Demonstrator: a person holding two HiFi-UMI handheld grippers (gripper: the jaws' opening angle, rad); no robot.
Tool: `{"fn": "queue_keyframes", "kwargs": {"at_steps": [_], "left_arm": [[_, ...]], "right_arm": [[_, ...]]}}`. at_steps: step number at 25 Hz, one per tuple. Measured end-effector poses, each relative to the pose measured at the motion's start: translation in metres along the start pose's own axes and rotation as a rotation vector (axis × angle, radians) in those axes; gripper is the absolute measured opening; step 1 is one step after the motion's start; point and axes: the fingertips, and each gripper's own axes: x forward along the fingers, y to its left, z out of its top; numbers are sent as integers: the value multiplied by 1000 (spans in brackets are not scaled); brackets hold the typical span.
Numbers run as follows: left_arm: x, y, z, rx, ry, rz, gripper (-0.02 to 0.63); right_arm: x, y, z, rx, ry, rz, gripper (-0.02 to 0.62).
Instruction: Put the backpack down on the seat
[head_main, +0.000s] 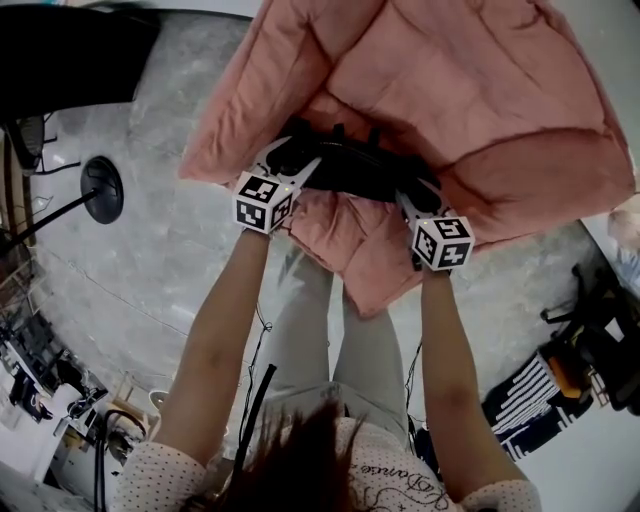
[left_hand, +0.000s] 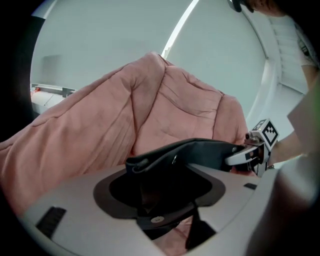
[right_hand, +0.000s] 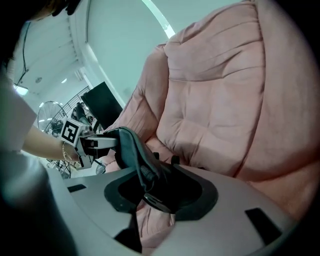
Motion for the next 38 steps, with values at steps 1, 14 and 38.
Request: {"fn": "queue_keyframes", "kwargs": {"at_steps": [1,14,38], "left_arm": [[-5,0,4,-8,-20,7,272],[-66,-18,44,-24,-83,30,316],[-220,-131,195,103,-398,44,6]], "right_arm": [[-1,2,-2,-2,10,-2,159],[-67,32,48,10,-105,-39,272],[-251,144,186,-268,-514,-81,12]]}}
